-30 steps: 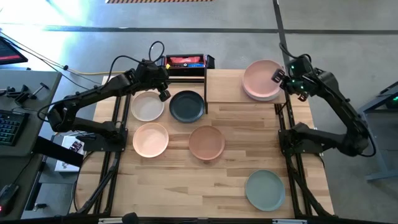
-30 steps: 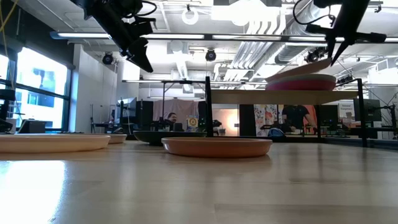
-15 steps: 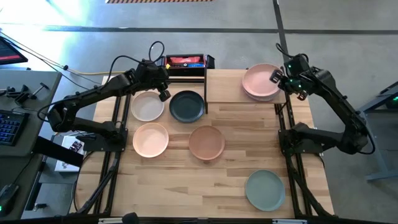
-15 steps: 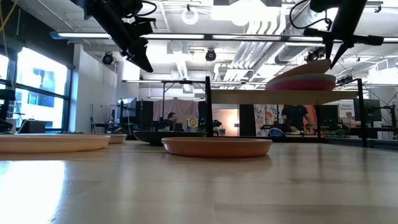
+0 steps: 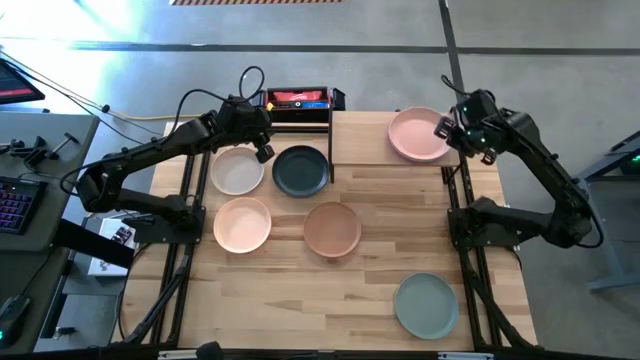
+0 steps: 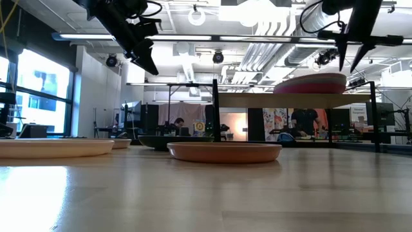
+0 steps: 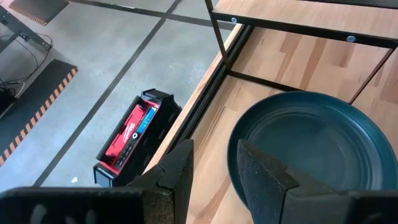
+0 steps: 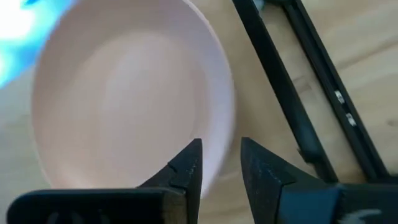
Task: Place and stack plates onto a shelf
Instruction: Stack the light pink plate on top of the gray plate on the shelf, then stack the dark blue plate on top of the light pink plate on the shelf
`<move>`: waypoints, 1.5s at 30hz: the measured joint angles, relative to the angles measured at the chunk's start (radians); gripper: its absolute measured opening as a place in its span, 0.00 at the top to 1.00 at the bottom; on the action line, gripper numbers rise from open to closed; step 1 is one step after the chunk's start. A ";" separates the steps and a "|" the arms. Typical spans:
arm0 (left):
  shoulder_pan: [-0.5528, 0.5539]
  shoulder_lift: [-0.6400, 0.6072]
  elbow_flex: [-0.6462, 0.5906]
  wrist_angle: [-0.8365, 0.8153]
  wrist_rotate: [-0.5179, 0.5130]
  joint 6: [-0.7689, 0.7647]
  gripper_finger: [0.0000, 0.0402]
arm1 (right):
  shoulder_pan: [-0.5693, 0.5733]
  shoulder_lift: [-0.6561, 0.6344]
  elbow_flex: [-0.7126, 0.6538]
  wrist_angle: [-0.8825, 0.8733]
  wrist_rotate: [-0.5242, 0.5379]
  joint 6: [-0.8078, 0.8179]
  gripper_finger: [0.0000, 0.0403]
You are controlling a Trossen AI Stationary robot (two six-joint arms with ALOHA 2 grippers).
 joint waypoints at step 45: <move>-0.203 0.308 0.001 -0.105 0.300 0.165 0.71 | 0.614 0.000 0.000 0.234 -0.301 -0.115 0.78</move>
